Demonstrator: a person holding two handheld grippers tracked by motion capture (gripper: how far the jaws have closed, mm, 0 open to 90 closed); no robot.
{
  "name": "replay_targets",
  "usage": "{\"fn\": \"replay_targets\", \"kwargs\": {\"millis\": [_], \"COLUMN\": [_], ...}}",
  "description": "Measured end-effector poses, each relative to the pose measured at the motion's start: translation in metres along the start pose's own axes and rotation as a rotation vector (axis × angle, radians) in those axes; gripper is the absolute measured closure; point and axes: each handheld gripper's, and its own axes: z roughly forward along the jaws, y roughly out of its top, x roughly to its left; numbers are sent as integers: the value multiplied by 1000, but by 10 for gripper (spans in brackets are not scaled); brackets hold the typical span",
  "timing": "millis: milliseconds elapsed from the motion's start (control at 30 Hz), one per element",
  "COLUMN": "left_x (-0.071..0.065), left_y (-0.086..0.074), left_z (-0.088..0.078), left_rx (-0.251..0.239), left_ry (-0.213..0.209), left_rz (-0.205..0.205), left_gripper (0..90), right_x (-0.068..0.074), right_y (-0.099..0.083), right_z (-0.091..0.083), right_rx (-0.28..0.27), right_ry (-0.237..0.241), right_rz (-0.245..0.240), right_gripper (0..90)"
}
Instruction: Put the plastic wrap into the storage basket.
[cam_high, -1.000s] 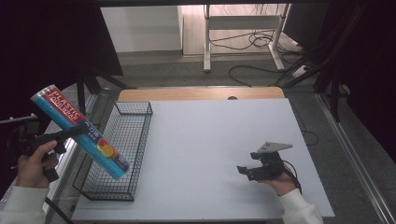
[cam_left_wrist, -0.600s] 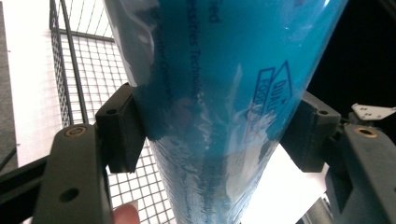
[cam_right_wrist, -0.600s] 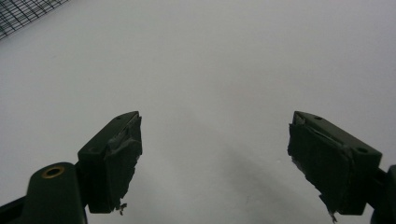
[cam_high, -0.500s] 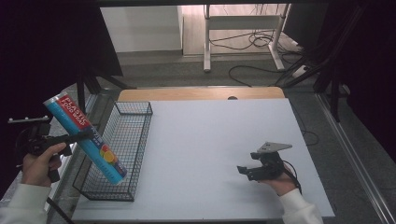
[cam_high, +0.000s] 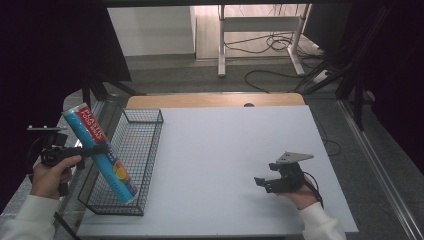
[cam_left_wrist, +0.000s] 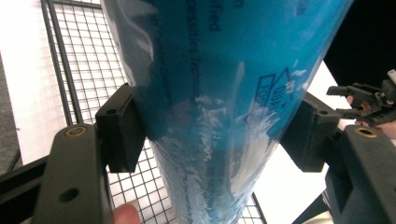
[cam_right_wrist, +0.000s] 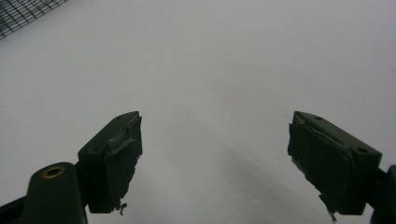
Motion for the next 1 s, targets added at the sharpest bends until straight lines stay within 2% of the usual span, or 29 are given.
{"fn": "replay_targets", "kwargs": {"millis": [100, 267, 433, 500, 600, 833, 1000], "left_x": [0, 0, 1, 1, 1, 1, 7], "left_y": [1, 5, 13, 18, 22, 34, 37], "left_z": [12, 27, 41, 53, 62, 96, 116], "left_rx": [31, 55, 60, 53, 53, 81, 116], "left_ry": [17, 41, 53, 68, 89, 138, 175], "left_rz": [1, 2, -20, -37, -54, -80, -129], "left_gripper": [320, 319, 319, 318, 318, 317, 316], "right_x": [0, 0, -1, -1, -1, -1, -2], "right_y": [0, 0, 0, 0, 0, -1, -1], "right_z": [1, 1, 0, 0, 1, 2, 1], "right_rx": [3, 5, 2, 6, 6, 9, 11], "right_ry": [0, -1, -2, -8, -7, -12, -17], "right_rz": [-1, 1, 3, 7, 4, 3, 2], "right_gripper": [176, 176, 176, 176, 177, 176, 176]}}
